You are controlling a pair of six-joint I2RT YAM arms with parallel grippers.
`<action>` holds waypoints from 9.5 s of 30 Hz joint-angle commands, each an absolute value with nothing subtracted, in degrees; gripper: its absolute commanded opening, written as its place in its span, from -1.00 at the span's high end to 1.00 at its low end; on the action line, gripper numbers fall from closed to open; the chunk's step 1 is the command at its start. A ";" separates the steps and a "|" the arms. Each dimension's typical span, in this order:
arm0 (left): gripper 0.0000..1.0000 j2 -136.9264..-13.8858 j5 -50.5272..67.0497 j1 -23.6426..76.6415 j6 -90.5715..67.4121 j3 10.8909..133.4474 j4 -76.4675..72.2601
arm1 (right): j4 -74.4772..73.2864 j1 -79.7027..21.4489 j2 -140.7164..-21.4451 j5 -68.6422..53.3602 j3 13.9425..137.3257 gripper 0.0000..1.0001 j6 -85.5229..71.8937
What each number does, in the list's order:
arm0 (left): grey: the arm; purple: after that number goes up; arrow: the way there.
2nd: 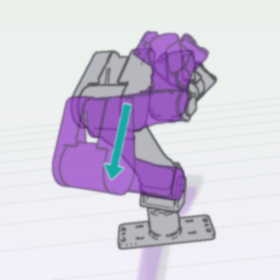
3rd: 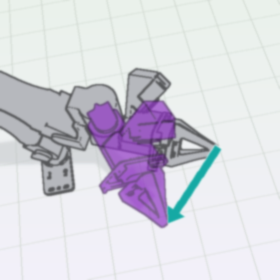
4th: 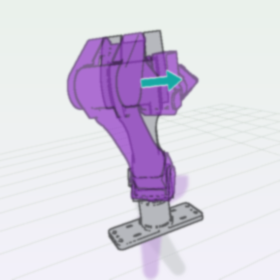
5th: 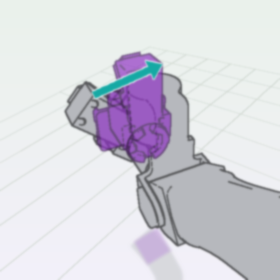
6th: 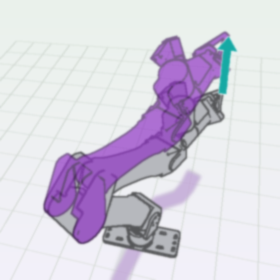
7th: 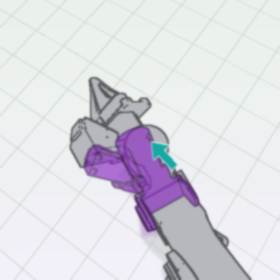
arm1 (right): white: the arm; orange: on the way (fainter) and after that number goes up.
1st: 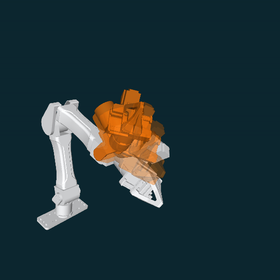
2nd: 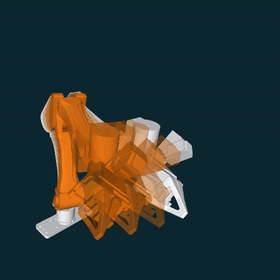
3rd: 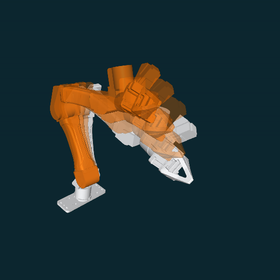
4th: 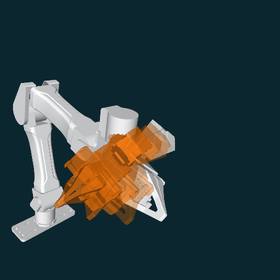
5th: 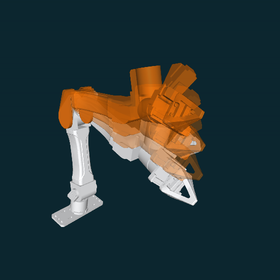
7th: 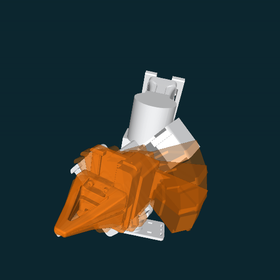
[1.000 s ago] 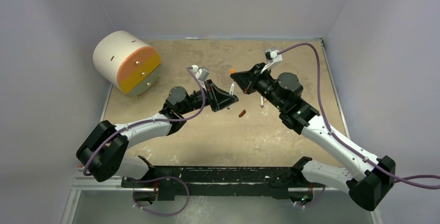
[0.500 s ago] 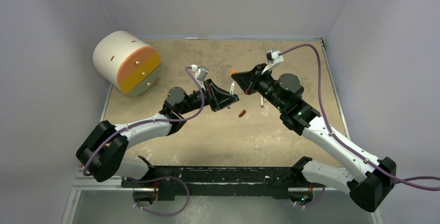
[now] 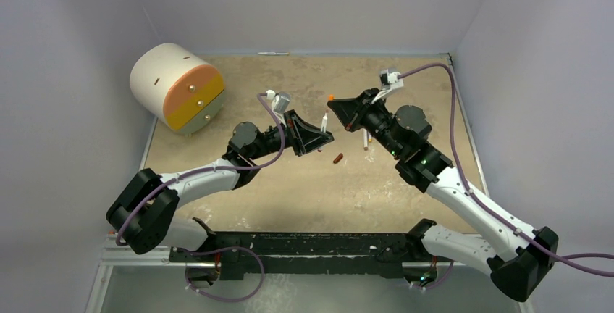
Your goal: Insert the pens into the pen caps
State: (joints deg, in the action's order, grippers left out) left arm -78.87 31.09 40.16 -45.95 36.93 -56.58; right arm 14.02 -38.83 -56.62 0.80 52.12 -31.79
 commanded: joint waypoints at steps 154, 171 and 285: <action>1.00 -85.83 36.41 38.30 -48.25 51.69 -73.36 | 18.00 -37.91 -53.95 -28.36 46.55 1.00 -27.59; 1.00 -84.64 34.79 36.39 -34.01 59.47 -58.62 | 3.93 -37.93 -53.73 -27.22 46.18 1.00 -27.98; 1.00 -94.86 27.85 31.90 -36.28 81.19 -56.15 | 15.03 -53.35 -66.88 -17.84 27.82 1.00 -41.82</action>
State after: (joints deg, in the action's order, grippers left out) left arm -97.60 60.31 31.29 -34.44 69.32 -37.95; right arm 43.16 -41.89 -60.51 12.12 34.48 -36.12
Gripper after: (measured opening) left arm 0.213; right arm 0.155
